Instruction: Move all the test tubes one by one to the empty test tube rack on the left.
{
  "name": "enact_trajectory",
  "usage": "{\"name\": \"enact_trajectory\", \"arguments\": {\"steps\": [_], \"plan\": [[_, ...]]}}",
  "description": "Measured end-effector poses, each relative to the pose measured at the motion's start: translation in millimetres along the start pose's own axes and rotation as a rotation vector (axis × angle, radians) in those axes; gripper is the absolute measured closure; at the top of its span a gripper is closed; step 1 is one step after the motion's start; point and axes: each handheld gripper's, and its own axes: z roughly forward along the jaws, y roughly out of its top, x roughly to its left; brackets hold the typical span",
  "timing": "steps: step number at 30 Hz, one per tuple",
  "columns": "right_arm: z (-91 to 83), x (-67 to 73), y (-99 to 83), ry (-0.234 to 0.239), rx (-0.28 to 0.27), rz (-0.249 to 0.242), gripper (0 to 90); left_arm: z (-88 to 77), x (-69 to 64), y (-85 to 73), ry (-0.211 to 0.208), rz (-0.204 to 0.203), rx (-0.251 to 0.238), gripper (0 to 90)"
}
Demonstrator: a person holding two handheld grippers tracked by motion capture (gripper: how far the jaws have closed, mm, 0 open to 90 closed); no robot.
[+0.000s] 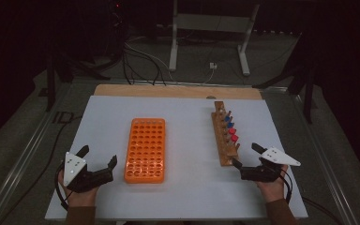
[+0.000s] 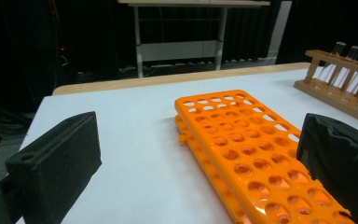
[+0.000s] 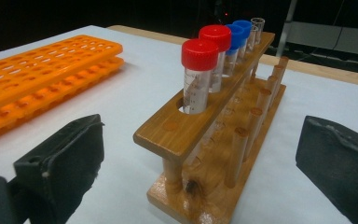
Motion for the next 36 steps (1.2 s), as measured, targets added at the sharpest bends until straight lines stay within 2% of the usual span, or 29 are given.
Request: {"name": "enact_trajectory", "arguments": {"steps": [10, 14, 21, 27, 32, 34, 36], "plan": [[-2.8, 0.1, 2.8, 0.008, -0.011, 0.023, 0.7, -0.8, 2.4, -0.8, 0.011, -0.017, 0.000, 0.7], [-5.9, 1.0, 14.7, 0.018, -0.013, 0.029, 0.9, 0.8, 2.6, -1.5, 0.007, -0.029, 0.002, 0.8], [-1.6, 2.2, 31.1, 0.044, 0.044, 0.003, 15.8, 4.9, 3.1, -4.2, 0.006, -0.043, 0.015, 0.7], [9.7, 3.6, 37.5, 0.014, 0.081, -0.016, 29.1, 5.0, 3.0, -5.5, 0.010, -0.047, 0.020, 0.7], [23.5, 2.6, 37.0, 0.007, 0.116, -0.008, 50.1, 5.9, 3.4, -6.4, 0.009, -0.047, 0.027, 0.8], [26.2, 1.7, 36.5, 0.011, 0.123, -0.005, 53.1, 6.1, 3.3, -6.5, 0.010, -0.048, 0.027, 0.8], [32.3, 2.3, 35.9, -0.018, 0.146, -0.011, 61.1, 6.3, 2.8, -6.8, 0.010, -0.048, 0.027, 0.8]]}}
